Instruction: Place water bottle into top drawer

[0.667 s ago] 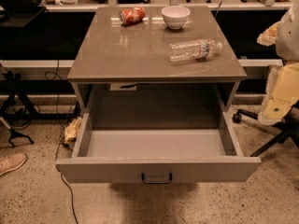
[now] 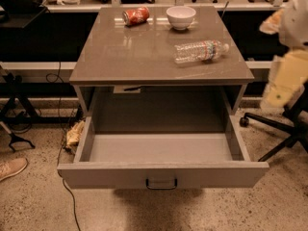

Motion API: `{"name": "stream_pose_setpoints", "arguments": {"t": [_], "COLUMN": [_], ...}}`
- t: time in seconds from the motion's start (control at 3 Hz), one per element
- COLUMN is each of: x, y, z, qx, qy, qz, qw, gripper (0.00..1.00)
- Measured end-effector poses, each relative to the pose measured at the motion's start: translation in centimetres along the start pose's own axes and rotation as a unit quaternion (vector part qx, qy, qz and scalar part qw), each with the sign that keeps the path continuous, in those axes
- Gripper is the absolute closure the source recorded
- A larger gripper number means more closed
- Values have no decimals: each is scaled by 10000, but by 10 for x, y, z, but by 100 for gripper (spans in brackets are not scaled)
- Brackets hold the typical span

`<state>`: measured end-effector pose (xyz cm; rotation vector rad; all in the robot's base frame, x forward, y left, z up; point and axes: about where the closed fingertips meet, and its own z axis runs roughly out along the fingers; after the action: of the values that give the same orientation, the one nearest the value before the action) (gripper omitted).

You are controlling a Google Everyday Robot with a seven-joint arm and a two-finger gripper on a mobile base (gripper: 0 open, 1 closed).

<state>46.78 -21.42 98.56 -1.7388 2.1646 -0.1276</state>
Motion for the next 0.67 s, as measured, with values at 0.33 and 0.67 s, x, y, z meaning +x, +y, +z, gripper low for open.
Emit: {"name": "stream_pose_setpoints", "arguments": {"t": [0.33,0.67], "x": [-21,-52], "y": [-56,-110], "z": [5,15], "qx": [355,661], "qy": [-369,-753], "qz": [-198,-303], "qw": [9985,9945], "gripper": [0,0]}}
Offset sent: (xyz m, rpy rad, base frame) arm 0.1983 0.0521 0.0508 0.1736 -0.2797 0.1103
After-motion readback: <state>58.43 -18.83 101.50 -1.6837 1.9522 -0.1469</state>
